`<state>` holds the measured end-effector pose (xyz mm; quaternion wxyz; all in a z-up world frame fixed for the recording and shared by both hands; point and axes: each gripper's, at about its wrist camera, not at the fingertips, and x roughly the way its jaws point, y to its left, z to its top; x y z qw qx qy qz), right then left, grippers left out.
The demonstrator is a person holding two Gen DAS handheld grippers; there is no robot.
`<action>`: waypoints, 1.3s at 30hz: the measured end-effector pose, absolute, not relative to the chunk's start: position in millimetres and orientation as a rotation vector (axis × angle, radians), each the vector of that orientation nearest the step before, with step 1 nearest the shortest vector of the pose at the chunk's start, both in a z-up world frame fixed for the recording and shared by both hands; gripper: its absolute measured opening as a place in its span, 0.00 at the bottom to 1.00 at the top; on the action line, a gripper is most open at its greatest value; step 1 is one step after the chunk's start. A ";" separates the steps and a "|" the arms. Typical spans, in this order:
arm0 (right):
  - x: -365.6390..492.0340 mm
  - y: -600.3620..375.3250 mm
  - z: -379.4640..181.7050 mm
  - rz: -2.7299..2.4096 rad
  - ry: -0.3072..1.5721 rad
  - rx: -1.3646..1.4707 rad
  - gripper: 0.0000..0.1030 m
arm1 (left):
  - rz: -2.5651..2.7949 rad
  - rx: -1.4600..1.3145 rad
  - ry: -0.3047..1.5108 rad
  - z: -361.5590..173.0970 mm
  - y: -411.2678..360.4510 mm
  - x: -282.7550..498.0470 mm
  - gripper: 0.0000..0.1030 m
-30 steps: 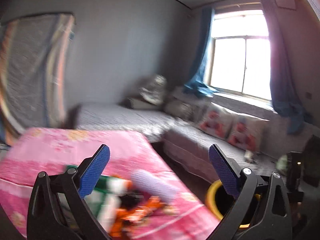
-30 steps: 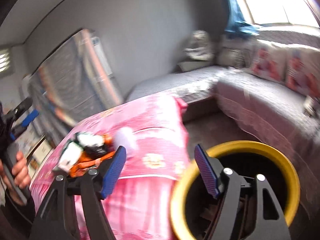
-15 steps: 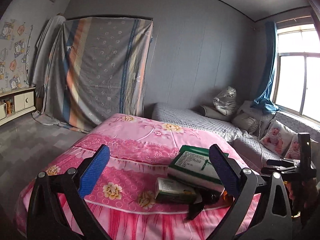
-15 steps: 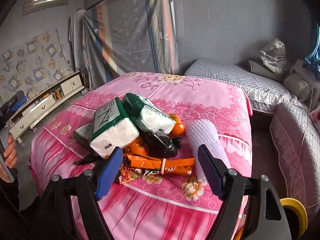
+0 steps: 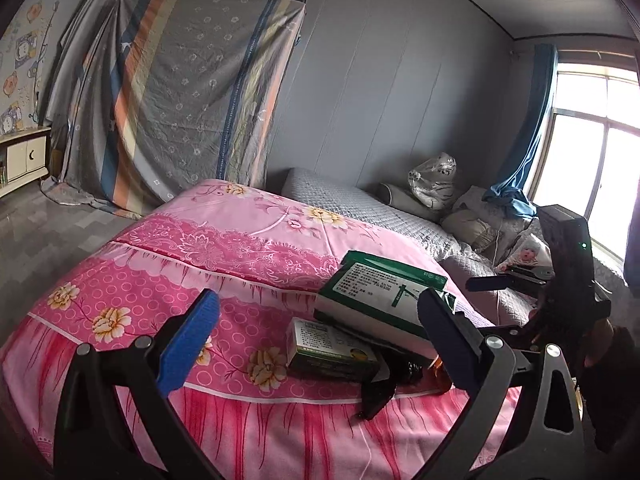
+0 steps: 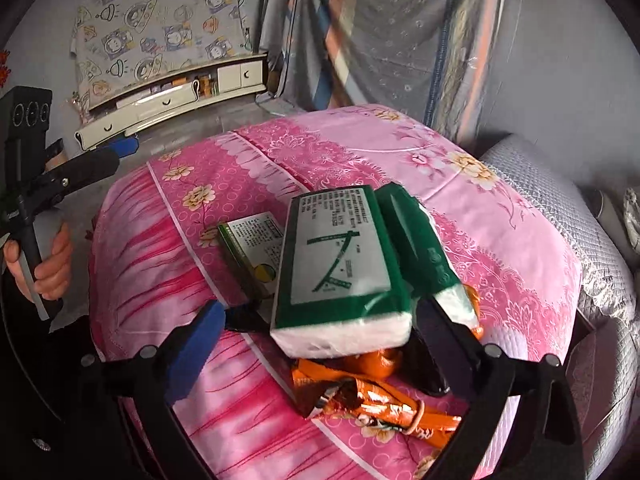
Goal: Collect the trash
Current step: 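Return to the pile and grasp the green-and-white tissue pack with the right tool, then grasp the white medicine box with the left tool while the right tool holds the tissue pack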
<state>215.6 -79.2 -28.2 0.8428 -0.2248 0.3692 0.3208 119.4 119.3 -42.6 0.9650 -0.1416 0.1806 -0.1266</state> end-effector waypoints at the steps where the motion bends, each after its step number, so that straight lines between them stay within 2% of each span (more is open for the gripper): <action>1: 220.7 -72.3 -31.0 0.666 0.789 -0.510 0.92 | -0.249 -0.282 0.366 -43.3 120.2 118.9 0.92; 8: 247.9 -37.5 -62.5 0.590 0.887 -0.748 0.92 | -0.191 -0.259 0.383 -49.8 127.2 120.7 0.92; 16: 273.1 -22.1 -92.9 0.537 0.988 -0.818 0.91 | -0.169 -0.268 0.433 -61.5 132.9 131.4 0.92; 18: 279.2 -21.8 -97.3 0.519 1.013 -0.803 0.82 | -0.160 -0.269 0.444 -62.6 133.6 132.9 0.92; 22: 276.7 -22.3 -100.7 0.487 1.012 -0.770 0.80 | -0.154 -0.259 0.452 -60.7 130.1 133.3 0.92; 25: 274.0 -29.5 -88.5 0.507 1.007 -0.667 0.76 | -0.152 -0.237 0.446 -58.1 126.4 131.6 0.92; 31: 259.1 -81.5 -32.2 0.638 0.973 -0.303 0.76 | -0.157 -0.159 0.436 -54.3 113.0 130.8 0.92; 39: 206.7 -191.3 32.2 0.641 0.771 0.072 0.76 | -0.268 -0.075 0.477 -51.1 74.8 142.8 0.92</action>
